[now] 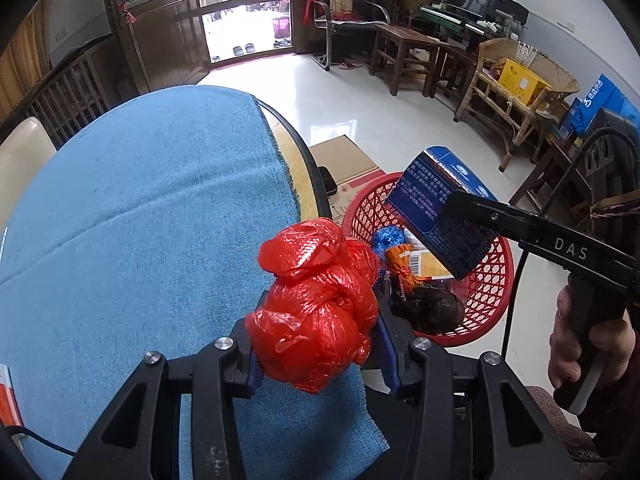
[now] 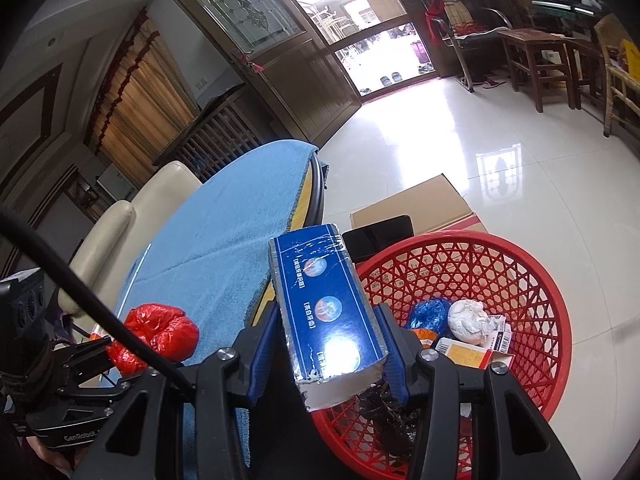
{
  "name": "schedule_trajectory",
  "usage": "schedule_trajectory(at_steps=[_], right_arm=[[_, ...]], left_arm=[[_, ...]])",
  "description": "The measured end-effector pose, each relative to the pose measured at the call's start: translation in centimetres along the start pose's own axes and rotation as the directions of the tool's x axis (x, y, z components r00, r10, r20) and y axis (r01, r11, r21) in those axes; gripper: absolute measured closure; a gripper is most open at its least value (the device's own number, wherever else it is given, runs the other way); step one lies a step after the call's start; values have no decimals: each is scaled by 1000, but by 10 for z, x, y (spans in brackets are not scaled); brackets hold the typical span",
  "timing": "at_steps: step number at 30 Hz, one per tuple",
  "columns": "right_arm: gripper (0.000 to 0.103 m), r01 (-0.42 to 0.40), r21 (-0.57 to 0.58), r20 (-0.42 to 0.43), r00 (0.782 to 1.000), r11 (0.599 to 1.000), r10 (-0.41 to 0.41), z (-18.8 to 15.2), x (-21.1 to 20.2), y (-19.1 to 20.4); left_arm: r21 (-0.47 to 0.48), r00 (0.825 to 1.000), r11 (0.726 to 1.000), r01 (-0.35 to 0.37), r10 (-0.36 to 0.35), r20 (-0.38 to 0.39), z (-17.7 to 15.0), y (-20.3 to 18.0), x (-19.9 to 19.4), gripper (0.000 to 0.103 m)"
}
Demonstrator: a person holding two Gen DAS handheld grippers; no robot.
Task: Collect trash
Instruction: 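Carry the blue box and red bag over the red basket with both grippers, then lower the blue box and red bag into the red basket with both grippers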
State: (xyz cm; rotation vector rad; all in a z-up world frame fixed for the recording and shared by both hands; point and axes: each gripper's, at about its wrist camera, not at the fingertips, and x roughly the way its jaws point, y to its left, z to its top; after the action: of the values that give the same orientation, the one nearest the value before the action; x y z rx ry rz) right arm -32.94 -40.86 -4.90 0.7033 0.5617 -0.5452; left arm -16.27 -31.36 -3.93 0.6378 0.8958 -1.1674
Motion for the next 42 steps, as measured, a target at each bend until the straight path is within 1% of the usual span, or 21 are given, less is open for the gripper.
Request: schedule_trajectory(at_steps=[10, 24, 34, 39, 40, 42], right_arm=[[52, 39, 26, -4, 999, 999, -39, -5, -12, -19], [51, 75, 74, -8, 997, 994, -75, -5, -14, -43], [51, 104, 123, -13, 995, 987, -103, -6, -14, -65], [51, 121, 142, -11, 993, 982, -120, -5, -19, -74], [51, 123, 147, -11, 992, 981, -123, -5, -20, -75], [51, 120, 164, -15, 993, 979, -120, -4, -22, -79]], left_arm=[[56, 1000, 998, -14, 15, -5, 15, -18, 7, 56], [98, 1000, 995, 4, -1, -31, 28, -31, 25, 55], [129, 998, 990, 48, -41, -56, 41, -48, 43, 55], [134, 995, 988, 83, -74, -69, 50, -58, 50, 54], [134, 993, 986, 98, -89, -75, 51, -60, 51, 53], [133, 991, 984, 116, -106, -81, 51, -62, 53, 48]])
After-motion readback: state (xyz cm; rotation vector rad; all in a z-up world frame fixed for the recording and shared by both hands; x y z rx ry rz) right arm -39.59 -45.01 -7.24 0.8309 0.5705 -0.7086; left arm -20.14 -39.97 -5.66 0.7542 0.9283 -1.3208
